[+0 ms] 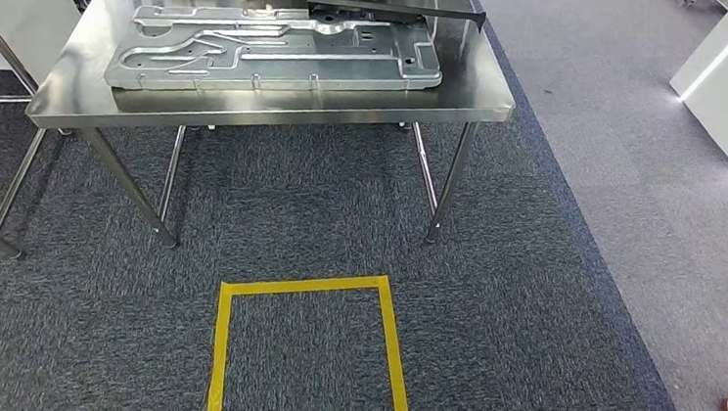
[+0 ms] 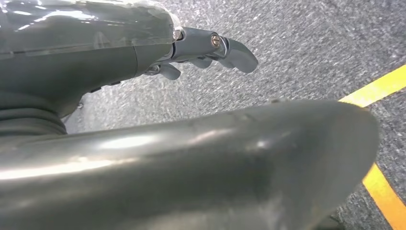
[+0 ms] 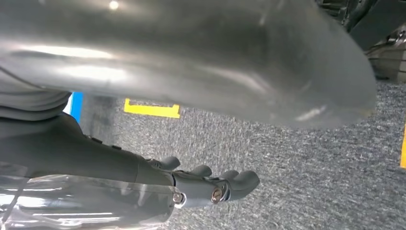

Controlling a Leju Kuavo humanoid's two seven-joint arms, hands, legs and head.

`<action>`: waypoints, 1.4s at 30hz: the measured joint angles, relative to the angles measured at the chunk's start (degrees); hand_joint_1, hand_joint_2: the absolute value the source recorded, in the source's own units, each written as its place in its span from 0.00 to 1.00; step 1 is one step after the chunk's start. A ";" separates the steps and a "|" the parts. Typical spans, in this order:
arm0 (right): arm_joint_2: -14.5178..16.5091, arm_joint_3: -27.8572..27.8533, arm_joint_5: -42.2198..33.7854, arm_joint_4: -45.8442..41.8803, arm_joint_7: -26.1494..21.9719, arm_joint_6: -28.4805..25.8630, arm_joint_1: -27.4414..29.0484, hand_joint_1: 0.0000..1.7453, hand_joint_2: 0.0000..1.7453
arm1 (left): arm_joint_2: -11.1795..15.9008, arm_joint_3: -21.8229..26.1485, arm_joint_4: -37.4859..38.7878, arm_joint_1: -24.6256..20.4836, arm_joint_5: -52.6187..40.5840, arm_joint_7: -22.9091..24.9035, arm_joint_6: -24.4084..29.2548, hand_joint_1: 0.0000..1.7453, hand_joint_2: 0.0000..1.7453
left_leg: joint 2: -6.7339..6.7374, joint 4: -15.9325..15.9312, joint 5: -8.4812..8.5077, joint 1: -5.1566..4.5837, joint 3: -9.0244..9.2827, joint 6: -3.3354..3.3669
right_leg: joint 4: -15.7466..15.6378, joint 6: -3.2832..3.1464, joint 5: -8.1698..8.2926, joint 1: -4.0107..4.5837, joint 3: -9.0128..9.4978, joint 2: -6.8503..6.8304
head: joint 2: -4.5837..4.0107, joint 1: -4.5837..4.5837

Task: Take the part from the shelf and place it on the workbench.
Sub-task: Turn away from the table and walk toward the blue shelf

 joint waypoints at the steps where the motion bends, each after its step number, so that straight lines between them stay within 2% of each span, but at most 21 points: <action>1: -0.02 0.02 0.06 0.01 0.00 0.01 0.08 0.00 0.00 | -0.03 0.00 0.01 -0.01 -0.01 0.01 -0.02 0.00 0.00 | 0.04 -0.66 0.22 -0.04 -0.06 0.19 | -0.19 0.36 0.68 -0.07 -0.12 0.02 | 0.00 0.01; 3: -0.10 0.07 0.20 0.03 -0.08 -0.01 0.14 0.00 0.00 | -0.15 0.00 0.05 -0.01 -0.02 0.01 -0.08 0.00 0.00 | 0.44 -0.72 1.59 0.08 -1.21 0.94 | 0.38 0.97 -0.14 -0.26 -0.72 0.12 | 0.00 0.01; 7: -0.25 0.29 0.47 0.05 -0.61 -0.08 0.24 0.00 0.00 | -0.22 0.00 0.09 -0.03 -0.08 -0.08 -0.12 0.00 0.00 | 0.89 -0.58 4.66 0.18 -4.86 1.87 | 12.74 1.95 -11.23 -0.80 -3.70 0.07 | 0.00 0.02; 9: -0.34 0.40 0.66 0.08 -0.86 -0.16 0.32 0.00 0.00 | -0.24 0.00 0.09 -0.03 -0.24 -0.14 -0.14 0.00 0.00 | 1.10 0.11 6.02 0.16 -7.14 1.67 | 17.78 2.33 -11.28 -0.97 -3.50 0.05 | 0.00 0.02; 12: -0.44 0.67 0.87 0.08 -0.96 -0.33 0.19 0.00 0.00 | -0.31 -0.01 0.09 -0.08 -0.37 -0.15 -0.16 0.00 0.00 | 1.34 1.81 7.49 0.17 -10.63 1.16 | 11.17 2.32 -7.41 -1.21 3.77 -0.07 | 0.00 0.01; 14: -0.46 0.86 0.96 0.07 -0.99 -0.42 0.02 0.00 0.00 | -0.35 -0.02 0.09 -0.14 -0.38 -0.16 -0.16 0.00 0.00 | 1.37 2.85 8.30 0.03 -12.07 0.63 | 2.43 1.77 -9.15 -1.03 9.96 -0.14 | 0.00 0.01; 15: -0.46 0.96 0.99 0.07 -1.00 -0.44 -0.04 0.00 0.00 | -0.37 -0.02 0.09 -0.17 -0.38 -0.17 -0.16 0.00 0.00 | 1.40 3.11 8.80 0.00 -12.47 0.29 | -0.30 1.37 -10.20 -0.85 11.61 -0.15 | 0.00 0.00; 17: -0.46 1.10 1.02 0.11 -1.00 -0.48 -0.01 0.00 0.00 | -0.38 -0.02 0.09 -0.14 -0.39 -0.18 -0.16 0.00 0.00 | 1.39 3.15 9.66 0.11 -12.87 -0.41 | -1.21 0.39 -9.90 -0.75 11.29 -0.24 | 0.00 0.01; 19: -0.49 1.18 1.02 0.17 -0.99 -0.50 0.01 0.00 0.00 | -0.37 -0.02 0.09 0.00 -0.38 -0.18 -0.17 0.00 0.00 | 0.96 4.78 7.39 0.32 -13.86 -1.03 | -1.28 -0.63 -8.53 -0.93 10.00 -0.49 | 0.00 0.01; 22: -0.57 1.23 1.02 0.20 -0.98 -0.53 0.06 0.00 0.00 | -0.36 -0.02 0.09 0.21 -0.38 -0.17 -0.17 0.00 0.00 | 0.48 14.33 -1.39 0.59 -16.36 -1.70 | -1.17 -1.24 -6.12 -0.93 7.05 -0.66 | 0.00 0.01; 23: -0.57 1.24 1.02 0.20 -0.98 -0.53 0.10 0.00 0.00 | -0.37 -0.02 0.09 0.23 -0.38 -0.17 -0.17 0.00 0.00 | 0.48 17.78 -2.72 0.66 -16.74 -1.85 | -1.03 -1.21 -5.31 -0.89 5.92 -0.65 | 0.00 0.01; 26: -0.56 1.28 1.02 0.22 -0.98 -0.52 0.14 0.00 0.00 | -0.38 -0.02 0.09 0.21 -0.38 -0.17 -0.16 0.00 0.00 | 0.46 18.23 0.80 0.79 -12.93 -1.85 | -0.28 -0.82 -3.23 -0.88 2.55 -0.64 | 0.00 0.01; 29: -0.55 1.37 1.02 0.23 -0.99 -0.52 0.04 0.00 0.00 | -0.37 -0.03 0.09 -0.10 -0.38 -0.18 -0.16 0.00 0.00 | 0.31 5.36 1.21 0.63 -2.92 -1.19 | 0.77 -0.03 -1.60 -0.76 0.33 -0.51 | 0.00 0.00; 30: -0.55 1.40 1.02 0.23 -0.99 -0.52 0.01 0.00 0.25 | -0.37 -0.03 0.09 -0.21 -0.39 -0.19 -0.15 0.00 0.00 | 0.27 2.26 0.23 0.48 -0.97 -0.91 | 0.93 0.32 -1.05 -0.73 0.04 -0.51 | 0.00 0.00; 33: -0.56 1.44 1.05 0.26 -1.00 -0.64 0.17 0.00 1.00 | -0.38 -0.02 0.09 -0.19 -0.40 -0.19 -0.16 0.00 0.00 | 0.49 0.39 0.50 0.25 -1.11 0.22 | 0.86 1.48 0.06 -0.90 -0.61 -0.51 | 0.00 0.00; 35: -0.57 1.45 1.15 0.28 -0.99 -1.11 0.30 0.00 1.00 | -0.39 -0.02 0.09 -0.15 -0.41 -0.16 -0.18 0.00 0.00 | 0.80 0.32 2.19 0.33 -2.85 1.12 | 3.54 2.00 -3.90 -1.11 -1.90 -0.37 | 0.00 0.01; 36: -0.57 1.46 1.21 0.28 -1.02 -1.51 0.33 0.00 0.75 | -0.40 -0.03 0.09 -0.19 -0.44 -0.15 -0.19 0.00 0.00 | 0.91 0.32 3.07 0.32 -3.88 1.43 | 6.65 2.19 -7.37 -1.21 -2.78 -0.33 | 0.00 0.02; 38: -0.57 1.48 1.15 0.28 -1.64 -2.20 0.43 0.00 0.25 | -0.42 -0.04 0.09 -0.13 -0.57 -0.16 -0.20 0.00 0.50 | 0.90 0.42 4.48 0.12 -5.91 1.61 | 14.45 2.51 -12.31 -1.22 -4.24 -0.32 | 0.00 0.02; 39: -0.57 1.48 1.06 0.28 -2.38 -2.30 0.44 0.00 0.00 | -0.43 -0.05 0.09 -0.09 -0.68 -0.16 -0.19 0.00 0.75 | 0.94 0.55 5.11 0.00 -6.92 1.58 | 17.46 2.57 -12.25 -1.20 -4.44 -0.31 | 0.00 0.02; 40: -0.57 1.48 0.98 0.28 -3.42 -2.16 0.44 0.00 0.25 | -0.44 -0.05 0.09 -0.05 -0.79 -0.14 -0.16 0.00 1.00 | 1.00 0.72 5.69 -0.11 -7.93 1.52 | 18.86 2.50 -10.68 -1.17 -3.94 -0.31 | 0.00 0.01; 42: -0.58 1.59 1.26 0.28 -5.70 -1.72 0.40 0.00 0.75 | -0.46 -0.07 0.09 -0.06 -0.93 0.19 -0.12 0.00 1.00 | 1.12 1.16 6.84 -0.29 -9.70 1.35 | 15.72 1.90 -6.92 -0.96 0.11 -0.31 | 0.00 0.01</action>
